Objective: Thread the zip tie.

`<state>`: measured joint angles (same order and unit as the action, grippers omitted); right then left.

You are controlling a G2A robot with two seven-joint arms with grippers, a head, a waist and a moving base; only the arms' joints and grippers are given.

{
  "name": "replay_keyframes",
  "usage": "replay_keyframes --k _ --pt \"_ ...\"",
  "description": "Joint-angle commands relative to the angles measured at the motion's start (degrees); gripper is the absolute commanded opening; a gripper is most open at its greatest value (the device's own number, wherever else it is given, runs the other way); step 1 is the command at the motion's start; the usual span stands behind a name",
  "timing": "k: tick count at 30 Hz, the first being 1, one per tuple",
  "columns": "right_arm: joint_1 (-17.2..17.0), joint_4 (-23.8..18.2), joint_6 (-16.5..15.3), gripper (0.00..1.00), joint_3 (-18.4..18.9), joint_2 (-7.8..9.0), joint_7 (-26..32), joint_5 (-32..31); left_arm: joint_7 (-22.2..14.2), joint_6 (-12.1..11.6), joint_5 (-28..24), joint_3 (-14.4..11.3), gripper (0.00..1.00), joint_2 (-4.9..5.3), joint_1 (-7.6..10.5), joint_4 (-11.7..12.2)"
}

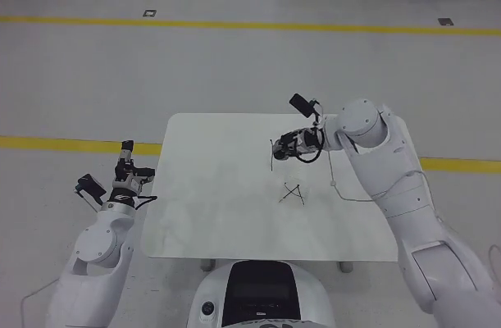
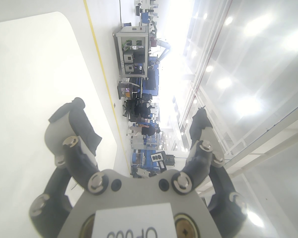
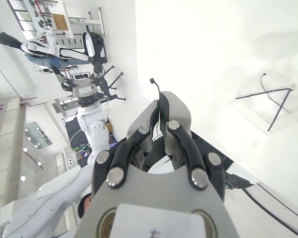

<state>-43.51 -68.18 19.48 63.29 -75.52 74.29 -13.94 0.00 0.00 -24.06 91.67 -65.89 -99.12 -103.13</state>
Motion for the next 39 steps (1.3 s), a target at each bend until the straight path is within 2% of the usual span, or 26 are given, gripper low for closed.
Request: replay_keyframes --k 1,8,19,22,25,34,39 --pt "1.0 1.7 0.0 0.0 -0.1 -0.25 0.0 0.9 0.0 0.0 0.0 0.0 1.0 0.0 0.0 0.0" --pt "4.6 8.9 0.0 0.0 -0.4 -1.58 -1.9 5.0 0.0 0.0 0.0 0.0 1.0 0.0 0.0 0.0" --pt "4.7 9.1 0.0 0.0 -0.1 -1.69 -2.7 5.9 0.0 0.0 0.0 0.0 1.0 0.0 0.0 0.0" --pt "4.0 9.0 0.0 0.0 -0.4 -1.69 -5.5 5.4 0.0 0.0 0.0 0.0 1.0 0.0 0.0 0.0" --pt "4.6 10.4 0.0 0.0 -0.7 -1.86 -7.2 5.3 0.0 0.0 0.0 0.0 1.0 0.0 0.0 0.0" --pt "9.5 19.3 0.0 0.0 -2.6 -3.62 -11.5 5.0 0.0 0.0 0.0 0.0 1.0 0.0 0.0 0.0" --pt "11.3 22.2 0.0 0.0 -2.7 -4.5 -13.4 5.9 0.0 0.0 0.0 0.0 1.0 0.0 0.0 0.0"
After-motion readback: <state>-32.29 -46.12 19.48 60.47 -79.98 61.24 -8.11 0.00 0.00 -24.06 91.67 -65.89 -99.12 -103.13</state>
